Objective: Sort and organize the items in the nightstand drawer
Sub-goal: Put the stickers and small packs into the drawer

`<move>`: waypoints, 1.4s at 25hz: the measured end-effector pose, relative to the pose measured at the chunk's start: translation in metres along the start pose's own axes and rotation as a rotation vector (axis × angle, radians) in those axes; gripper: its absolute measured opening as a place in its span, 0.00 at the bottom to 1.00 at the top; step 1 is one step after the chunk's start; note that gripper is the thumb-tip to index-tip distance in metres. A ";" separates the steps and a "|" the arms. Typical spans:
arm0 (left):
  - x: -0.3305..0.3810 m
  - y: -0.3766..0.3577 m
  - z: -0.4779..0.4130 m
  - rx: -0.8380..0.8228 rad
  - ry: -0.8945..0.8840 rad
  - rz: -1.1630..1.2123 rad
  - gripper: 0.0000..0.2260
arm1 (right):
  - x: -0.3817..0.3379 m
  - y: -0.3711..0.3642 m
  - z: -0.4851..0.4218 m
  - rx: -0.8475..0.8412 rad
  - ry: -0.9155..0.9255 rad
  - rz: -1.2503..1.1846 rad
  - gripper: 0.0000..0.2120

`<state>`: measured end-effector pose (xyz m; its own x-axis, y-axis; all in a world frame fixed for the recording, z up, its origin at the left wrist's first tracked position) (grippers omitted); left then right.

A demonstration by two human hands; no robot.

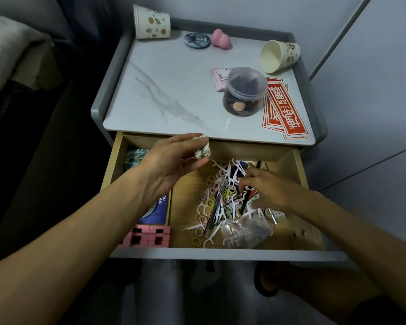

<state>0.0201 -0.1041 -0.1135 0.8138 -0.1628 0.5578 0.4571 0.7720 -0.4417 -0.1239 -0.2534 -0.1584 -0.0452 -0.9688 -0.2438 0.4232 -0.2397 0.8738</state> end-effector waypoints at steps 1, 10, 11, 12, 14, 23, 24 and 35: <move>-0.001 0.000 -0.001 -0.001 0.005 0.001 0.09 | 0.001 0.000 0.002 0.003 0.007 0.020 0.18; -0.004 -0.003 -0.004 -0.012 -0.001 -0.033 0.07 | -0.004 0.020 0.012 0.173 0.025 0.031 0.10; -0.005 -0.004 -0.004 -0.012 -0.002 -0.036 0.07 | -0.013 0.020 0.008 0.191 0.041 0.019 0.10; -0.005 -0.004 -0.003 -0.012 -0.003 -0.041 0.07 | -0.022 0.016 0.004 0.182 0.039 -0.015 0.11; -0.006 -0.004 -0.003 -0.017 -0.005 -0.046 0.07 | -0.033 0.000 -0.002 0.144 -0.049 -0.105 0.20; -0.006 0.001 0.000 -0.011 -0.015 -0.035 0.08 | -0.037 -0.019 -0.009 0.244 -0.166 -0.102 0.25; -0.006 0.001 0.000 -0.010 -0.016 -0.033 0.08 | -0.036 -0.019 -0.009 0.246 -0.176 -0.094 0.24; -0.008 0.001 0.001 -0.019 -0.006 -0.034 0.09 | -0.031 -0.005 0.001 0.274 -0.165 -0.138 0.16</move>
<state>0.0136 -0.1017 -0.1174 0.7954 -0.1851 0.5771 0.4914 0.7543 -0.4354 -0.1258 -0.2227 -0.1547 -0.2404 -0.9180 -0.3155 0.1454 -0.3555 0.9233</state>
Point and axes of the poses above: each hand's wrist, its own z-axis away from the middle knuckle, its own y-axis out of the back of the hand, x = y × z, the point moved 7 cm from there along -z, towards the middle knuckle, and after that the axes turned 13 degrees about y, right-handed, at the moved point
